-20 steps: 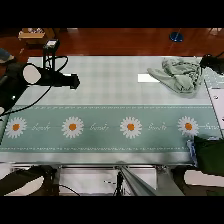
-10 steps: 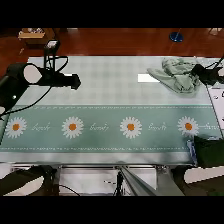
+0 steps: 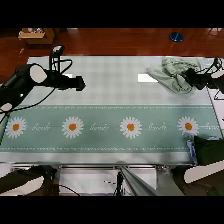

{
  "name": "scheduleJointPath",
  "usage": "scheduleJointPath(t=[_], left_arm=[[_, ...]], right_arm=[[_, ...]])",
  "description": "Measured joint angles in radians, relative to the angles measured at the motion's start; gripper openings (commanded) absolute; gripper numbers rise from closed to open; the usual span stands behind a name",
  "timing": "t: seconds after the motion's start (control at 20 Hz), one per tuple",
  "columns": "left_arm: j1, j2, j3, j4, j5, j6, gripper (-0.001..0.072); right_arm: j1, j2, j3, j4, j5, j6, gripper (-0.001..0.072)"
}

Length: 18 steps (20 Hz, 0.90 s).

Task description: Fold the shirts.

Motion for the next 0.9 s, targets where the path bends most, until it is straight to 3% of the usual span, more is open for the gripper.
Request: scheduleJointPath(t=[0.3,0.7,0.9], left_arm=[[0.0,0.008,0.045,-0.019,-0.033,0.001,0.072],[0.0,0.034,0.452,-0.067,-0.396,0.001,0.0719],[0.0,0.101,0.646,-0.144,-0.513,0.001,0.0648]], right_arm=[[0.0,0.167,0.0,0.061,0.025,-0.158,0.0025],[0.0,0.701,0.002,0.287,0.035,-0.423,0.0025],[0.0,0.909,0.002,0.361,0.1,-0.466,0.0025]])
